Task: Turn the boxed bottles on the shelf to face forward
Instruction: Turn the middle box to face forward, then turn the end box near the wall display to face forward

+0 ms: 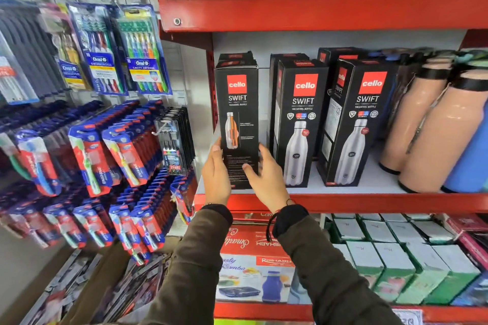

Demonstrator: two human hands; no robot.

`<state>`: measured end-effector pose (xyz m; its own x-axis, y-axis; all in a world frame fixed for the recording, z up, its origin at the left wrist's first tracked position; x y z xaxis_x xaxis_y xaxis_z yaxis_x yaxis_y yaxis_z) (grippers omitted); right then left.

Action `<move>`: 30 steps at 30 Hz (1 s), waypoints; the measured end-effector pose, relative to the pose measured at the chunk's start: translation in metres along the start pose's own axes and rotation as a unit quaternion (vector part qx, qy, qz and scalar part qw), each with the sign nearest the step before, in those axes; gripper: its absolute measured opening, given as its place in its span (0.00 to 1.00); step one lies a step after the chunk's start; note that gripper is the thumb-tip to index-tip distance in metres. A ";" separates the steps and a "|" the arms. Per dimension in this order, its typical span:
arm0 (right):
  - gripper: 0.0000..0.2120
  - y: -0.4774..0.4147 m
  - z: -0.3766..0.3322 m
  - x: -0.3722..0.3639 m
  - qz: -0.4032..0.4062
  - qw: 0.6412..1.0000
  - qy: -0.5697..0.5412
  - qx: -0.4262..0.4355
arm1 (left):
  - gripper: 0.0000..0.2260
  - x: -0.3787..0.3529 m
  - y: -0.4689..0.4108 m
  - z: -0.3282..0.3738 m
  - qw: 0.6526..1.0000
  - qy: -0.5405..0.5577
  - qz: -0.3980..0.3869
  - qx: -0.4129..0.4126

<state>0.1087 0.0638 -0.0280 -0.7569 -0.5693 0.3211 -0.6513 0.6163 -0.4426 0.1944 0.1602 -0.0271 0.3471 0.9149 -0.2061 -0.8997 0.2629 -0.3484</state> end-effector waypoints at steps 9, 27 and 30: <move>0.38 -0.011 -0.012 0.001 0.070 0.998 0.001 -0.001 | 0.20 0.019 -0.001 0.013 0.998 0.024 0.054 -0.005; 0.38 -0.021 -0.015 0.001 0.044 0.999 -0.032 0.005 | 0.19 0.015 -0.040 -0.004 0.995 -0.075 -0.071 0.013; 0.41 -0.022 -0.014 0.000 -0.002 1.000 -0.008 0.005 | 0.19 0.016 -0.035 -0.003 0.995 -0.064 -0.078 0.005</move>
<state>0.1228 0.0577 -0.0066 -0.7535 -0.5803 0.3090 -0.6534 0.6088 -0.4499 0.2323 0.1650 -0.0209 0.4472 0.8939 -0.0310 -0.8401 0.4079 -0.3576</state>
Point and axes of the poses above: each hand's wrist, its own y-axis away from the middle knuckle, its own x-axis out of the back of the hand, z = x × y, the point moved 4 cm from there along -y, towards the middle knuckle, and after that the axes turned 4 degrees about z, right-handed, at the moved point
